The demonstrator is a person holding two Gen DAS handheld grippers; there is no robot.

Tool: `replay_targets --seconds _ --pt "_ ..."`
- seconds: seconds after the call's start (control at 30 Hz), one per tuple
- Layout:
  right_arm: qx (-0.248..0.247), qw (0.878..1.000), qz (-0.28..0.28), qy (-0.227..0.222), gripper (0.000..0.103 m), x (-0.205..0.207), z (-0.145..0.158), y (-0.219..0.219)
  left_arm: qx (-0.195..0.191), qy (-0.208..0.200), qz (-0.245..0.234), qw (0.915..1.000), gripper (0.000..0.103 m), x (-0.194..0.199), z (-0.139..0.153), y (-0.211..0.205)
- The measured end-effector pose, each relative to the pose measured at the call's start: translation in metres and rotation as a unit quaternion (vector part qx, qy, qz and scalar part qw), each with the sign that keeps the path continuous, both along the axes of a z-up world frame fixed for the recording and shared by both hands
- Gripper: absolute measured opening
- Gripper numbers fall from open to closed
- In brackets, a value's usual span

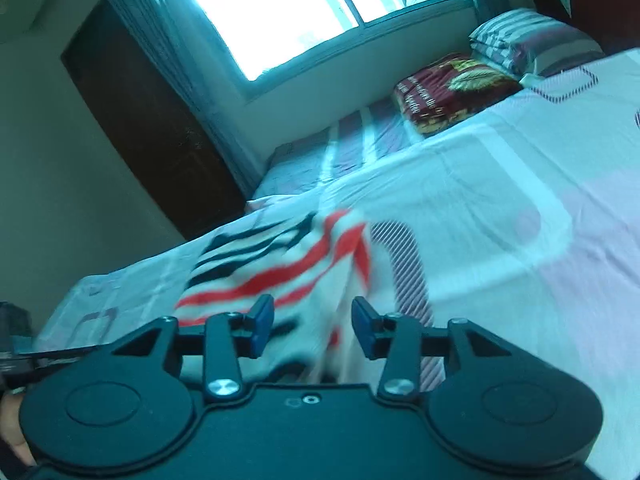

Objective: Fold small clothes

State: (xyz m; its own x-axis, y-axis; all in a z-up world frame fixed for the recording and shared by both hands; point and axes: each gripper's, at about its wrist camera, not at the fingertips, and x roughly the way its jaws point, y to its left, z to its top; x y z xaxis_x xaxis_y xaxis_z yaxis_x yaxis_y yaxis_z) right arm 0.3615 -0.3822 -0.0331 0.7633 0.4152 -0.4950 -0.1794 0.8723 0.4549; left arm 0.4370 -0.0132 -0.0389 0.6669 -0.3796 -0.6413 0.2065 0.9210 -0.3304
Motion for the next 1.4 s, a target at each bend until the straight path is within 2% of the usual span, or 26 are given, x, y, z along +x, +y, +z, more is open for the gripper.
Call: replay_targets --seconds 0.07,0.13,0.2,0.3,0.37,0.43,0.47,0.53,0.57,0.6,0.67,0.77,0.87,0.93,0.97,1.03,1.1,1.17,1.23,1.3,1.33,1.4 --pt "-0.028 0.999 0.011 0.015 0.033 -0.005 -0.005 0.008 -0.013 0.003 0.009 0.9999 0.088 -0.008 -0.004 0.004" --pt "-0.041 0.998 0.023 0.031 0.018 -0.005 -0.013 0.015 -0.006 -0.001 0.006 1.0 0.088 -0.013 -0.007 0.004" --pt "-0.05 0.998 0.02 0.032 0.014 -0.007 -0.019 0.015 0.02 -0.014 -0.003 0.9997 0.088 -0.019 -0.009 -0.002" --pt "-0.034 0.999 0.009 0.036 0.012 -0.008 -0.026 0.011 0.031 -0.021 -0.003 0.9993 0.088 -0.024 -0.012 -0.005" --pt "-0.044 0.998 0.008 0.037 0.012 -0.01 -0.033 0.011 0.048 -0.034 -0.011 0.9982 0.088 -0.027 -0.015 -0.008" --pt "-0.041 0.998 0.001 0.036 0.013 -0.012 -0.04 0.008 0.067 -0.042 -0.016 0.9968 0.098 -0.03 -0.023 -0.009" --pt "-0.027 0.999 -0.003 0.041 0.017 -0.012 -0.043 0.005 0.06 -0.038 -0.009 0.9975 0.103 -0.03 -0.028 -0.005" --pt "-0.015 0.999 -0.007 0.052 0.019 -0.011 -0.044 0.002 0.024 -0.014 0.004 0.9996 0.103 -0.028 -0.032 0.006" --pt "-0.019 0.998 -0.006 0.055 0.02 -0.012 -0.039 0.004 0.024 -0.011 0.008 0.9996 0.103 -0.03 -0.029 0.007" --pt "-0.022 0.998 -0.01 0.053 0.021 -0.014 -0.032 0.006 0.027 -0.011 0.01 0.9995 0.098 -0.033 -0.024 0.008" --pt "-0.041 0.999 -0.026 0.005 0.025 -0.03 -0.01 0.01 0.026 -0.021 0.006 0.9994 0.092 -0.044 -0.012 0.01" --pt "-0.089 0.995 -0.01 -0.04 0.022 -0.043 0.011 0.027 0.054 -0.03 -0.002 0.9981 0.092 -0.059 -0.007 0.008" --pt "-0.147 0.988 0.028 -0.025 0.016 -0.041 -0.003 0.049 0.081 -0.015 -0.005 0.9966 0.092 -0.066 -0.021 0.001" --pt "-0.194 0.981 0.029 0.008 0.015 -0.036 -0.025 0.058 0.063 -0.005 0.004 0.998 0.092 -0.067 -0.024 0.004" --pt "-0.188 0.982 0.025 -0.002 0.015 -0.038 -0.024 0.057 0.056 -0.008 0.005 0.9984 0.092 -0.067 -0.019 0.005" --pt "-0.159 0.987 0.018 -0.026 0.019 -0.044 -0.009 0.054 0.057 -0.039 0.008 0.9976 0.092 -0.068 -0.005 0.006" --pt "-0.159 0.985 0.015 -0.058 0.019 -0.039 0.005 0.057 0.056 -0.053 0.012 0.9969 0.092 -0.055 0.005 0.003" --pt "-0.172 0.983 0.009 -0.06 0.02 -0.019 0.009 0.062 0.066 -0.056 0.021 0.996 0.092 -0.034 0.007 -0.005" --pt "-0.169 0.985 0.007 -0.047 0.02 0.003 0.003 0.064 0.069 -0.039 0.032 0.9963 0.092 -0.012 -0.001 -0.011" --pt "-0.181 0.983 0.022 -0.009 0.02 0.023 -0.013 0.068 0.072 -0.017 0.031 0.9968 0.093 0.002 -0.011 -0.014" --pt "-0.193 0.981 0.027 0.002 0.019 0.027 -0.022 0.071 0.078 -0.019 0.027 0.9964 0.093 0.003 -0.014 -0.016" --pt "-0.205 0.978 0.033 -0.004 0.019 0.025 -0.023 0.073 0.089 -0.028 0.023 0.9954 0.095 0.001 -0.014 -0.02"
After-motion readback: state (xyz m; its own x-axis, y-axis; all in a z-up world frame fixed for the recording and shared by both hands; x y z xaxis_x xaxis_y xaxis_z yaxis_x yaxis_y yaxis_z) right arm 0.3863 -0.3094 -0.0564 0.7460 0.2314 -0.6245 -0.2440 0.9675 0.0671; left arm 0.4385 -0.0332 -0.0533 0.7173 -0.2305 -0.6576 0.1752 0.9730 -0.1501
